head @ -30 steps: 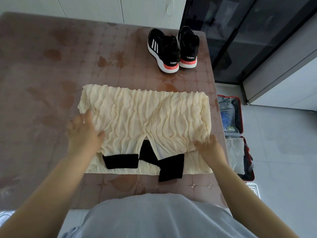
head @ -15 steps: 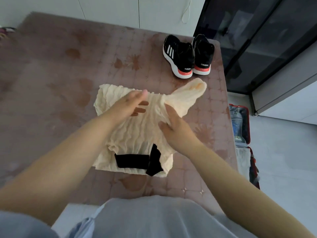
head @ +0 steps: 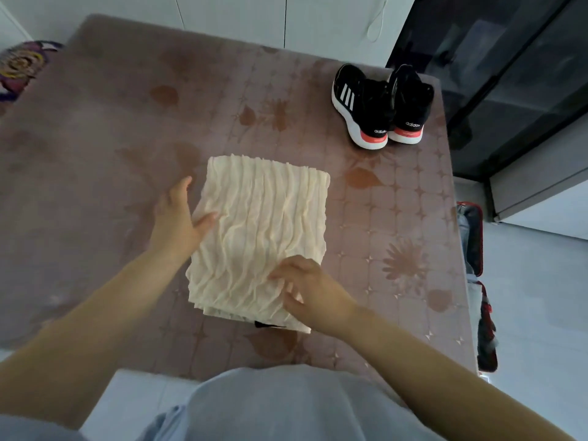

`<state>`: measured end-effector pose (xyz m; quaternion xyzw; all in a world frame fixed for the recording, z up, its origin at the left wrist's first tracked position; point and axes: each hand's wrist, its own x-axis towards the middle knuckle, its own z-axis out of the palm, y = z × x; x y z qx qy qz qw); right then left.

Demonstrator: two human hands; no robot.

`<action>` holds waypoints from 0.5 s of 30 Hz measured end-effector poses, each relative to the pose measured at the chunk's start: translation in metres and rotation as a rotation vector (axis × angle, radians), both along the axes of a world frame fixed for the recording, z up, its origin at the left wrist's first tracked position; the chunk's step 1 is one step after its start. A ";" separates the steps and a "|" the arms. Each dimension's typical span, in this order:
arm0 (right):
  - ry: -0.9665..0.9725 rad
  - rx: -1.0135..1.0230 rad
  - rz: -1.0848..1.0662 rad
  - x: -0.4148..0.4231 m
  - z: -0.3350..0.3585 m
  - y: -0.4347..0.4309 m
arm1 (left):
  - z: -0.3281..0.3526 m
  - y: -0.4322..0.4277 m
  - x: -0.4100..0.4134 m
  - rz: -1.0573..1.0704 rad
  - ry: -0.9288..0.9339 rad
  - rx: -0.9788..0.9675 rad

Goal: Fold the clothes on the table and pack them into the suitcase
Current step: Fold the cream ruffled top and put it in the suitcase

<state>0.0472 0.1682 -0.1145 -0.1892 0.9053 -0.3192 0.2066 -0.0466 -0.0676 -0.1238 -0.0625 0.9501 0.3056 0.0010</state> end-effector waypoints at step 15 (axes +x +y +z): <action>0.639 0.305 0.438 -0.004 -0.044 0.032 | -0.054 -0.042 0.063 -0.907 -0.026 -0.515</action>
